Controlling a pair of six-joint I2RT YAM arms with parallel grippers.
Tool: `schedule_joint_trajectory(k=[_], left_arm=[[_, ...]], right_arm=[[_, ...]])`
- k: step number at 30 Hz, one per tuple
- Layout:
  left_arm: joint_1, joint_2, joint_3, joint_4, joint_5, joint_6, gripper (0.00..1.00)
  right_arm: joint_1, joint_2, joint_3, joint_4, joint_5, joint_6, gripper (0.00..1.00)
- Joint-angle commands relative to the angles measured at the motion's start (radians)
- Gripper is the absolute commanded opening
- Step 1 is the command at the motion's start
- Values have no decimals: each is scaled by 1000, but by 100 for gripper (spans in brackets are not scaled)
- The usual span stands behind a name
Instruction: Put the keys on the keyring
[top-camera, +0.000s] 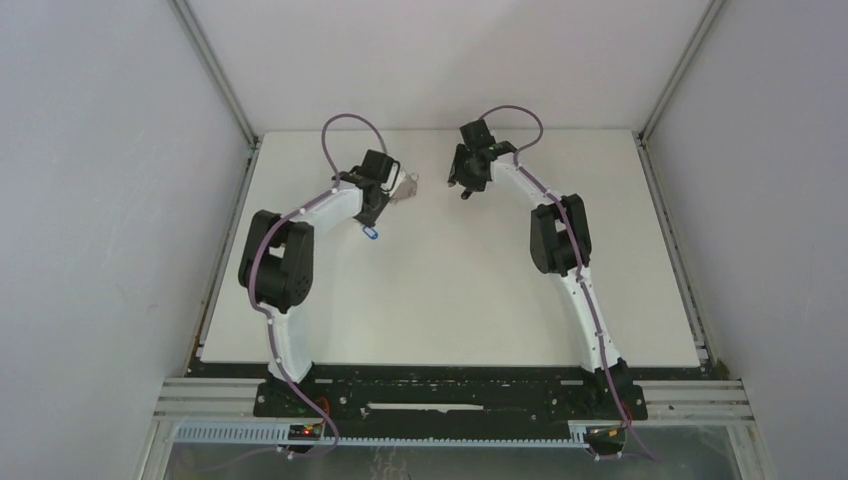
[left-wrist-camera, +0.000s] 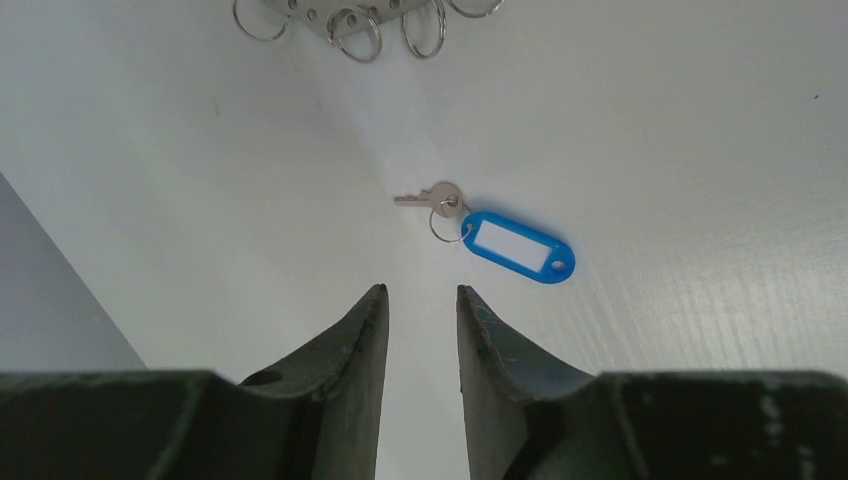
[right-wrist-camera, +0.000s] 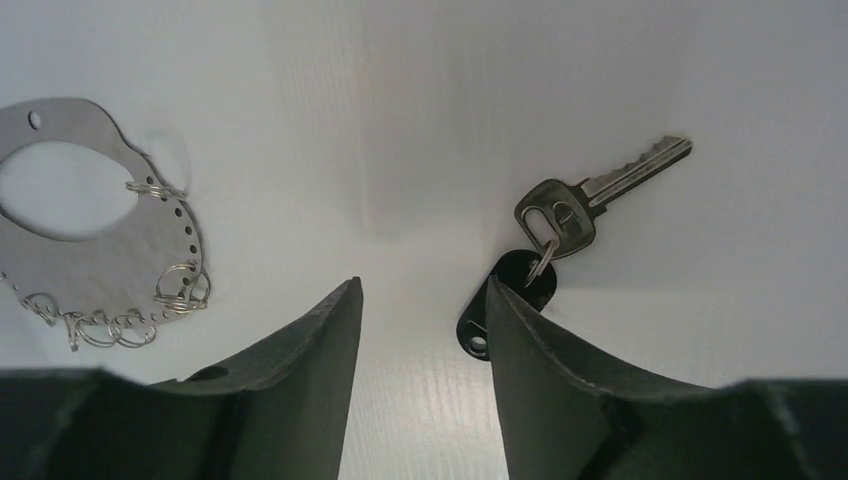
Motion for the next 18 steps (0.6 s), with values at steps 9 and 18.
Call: schedule_joint_trajectory(k=[9,18], left_arm=[[20,44,252,-62,-8,-41,48],[20,240,640,-210,-5,-76,68]], right_arm=[[-51,-206,-448,111,-67,191,38],[-20,-400,-702,129,-19,243,22]])
